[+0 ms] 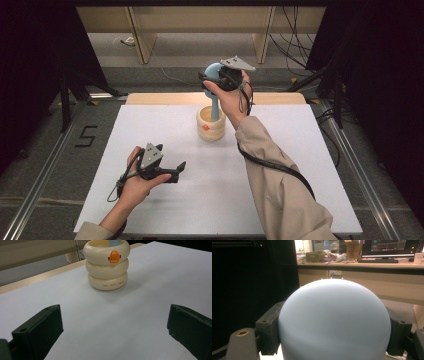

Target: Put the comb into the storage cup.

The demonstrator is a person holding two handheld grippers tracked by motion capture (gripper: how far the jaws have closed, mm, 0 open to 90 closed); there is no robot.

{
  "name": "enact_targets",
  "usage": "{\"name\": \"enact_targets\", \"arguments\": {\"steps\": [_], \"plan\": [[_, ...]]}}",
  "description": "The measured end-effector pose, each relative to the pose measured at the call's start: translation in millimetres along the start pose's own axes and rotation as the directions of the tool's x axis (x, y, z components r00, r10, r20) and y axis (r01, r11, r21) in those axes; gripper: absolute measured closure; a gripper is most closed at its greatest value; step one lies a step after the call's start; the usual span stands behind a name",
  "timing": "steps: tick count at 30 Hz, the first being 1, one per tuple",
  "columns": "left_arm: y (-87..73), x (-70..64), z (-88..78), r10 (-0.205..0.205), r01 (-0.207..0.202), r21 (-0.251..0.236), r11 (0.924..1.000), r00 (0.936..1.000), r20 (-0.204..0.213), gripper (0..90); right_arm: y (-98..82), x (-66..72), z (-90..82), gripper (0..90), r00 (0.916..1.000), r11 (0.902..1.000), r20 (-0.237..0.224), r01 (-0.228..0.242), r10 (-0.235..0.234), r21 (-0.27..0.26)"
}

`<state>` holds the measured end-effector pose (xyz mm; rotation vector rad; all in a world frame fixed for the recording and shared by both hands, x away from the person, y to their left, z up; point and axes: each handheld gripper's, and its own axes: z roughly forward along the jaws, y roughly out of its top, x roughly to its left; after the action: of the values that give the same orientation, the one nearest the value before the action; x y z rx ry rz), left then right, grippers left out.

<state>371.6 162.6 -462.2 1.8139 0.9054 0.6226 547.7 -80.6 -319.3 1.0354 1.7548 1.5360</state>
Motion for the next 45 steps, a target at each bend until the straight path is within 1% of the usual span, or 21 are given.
{"name": "enact_targets", "arguments": {"steps": [11,17,31,45], "plan": [[-0.1,-0.3,0.0,-0.001,0.001,0.001,1.0000,1.0000,0.002,0.0,-3.3,1.0,1.4,20.6,0.9999,0.9998,-0.003,0.015,-0.015,0.010],[-0.1,-0.3,0.3,-0.002,0.002,-0.001,1.0000,1.0000,0.003,0.0,-5.5,0.8,2.2,20.6,0.9999,0.9998,-0.001,0.011,-0.011,0.016],[-0.1,-0.3,0.4,-0.001,0.001,-0.001,1.0000,1.0000,0.002,0.0,-8.5,-0.4,4.7,20.7,0.9998,0.9994,0.005,0.020,-0.021,0.029],[0.2,0.0,0.3,-0.002,0.002,-0.001,1.0000,1.0000,0.000,0.0,-11.2,1.3,6.4,20.6,0.9991,0.9985,0.002,0.041,-0.041,0.036]]}}
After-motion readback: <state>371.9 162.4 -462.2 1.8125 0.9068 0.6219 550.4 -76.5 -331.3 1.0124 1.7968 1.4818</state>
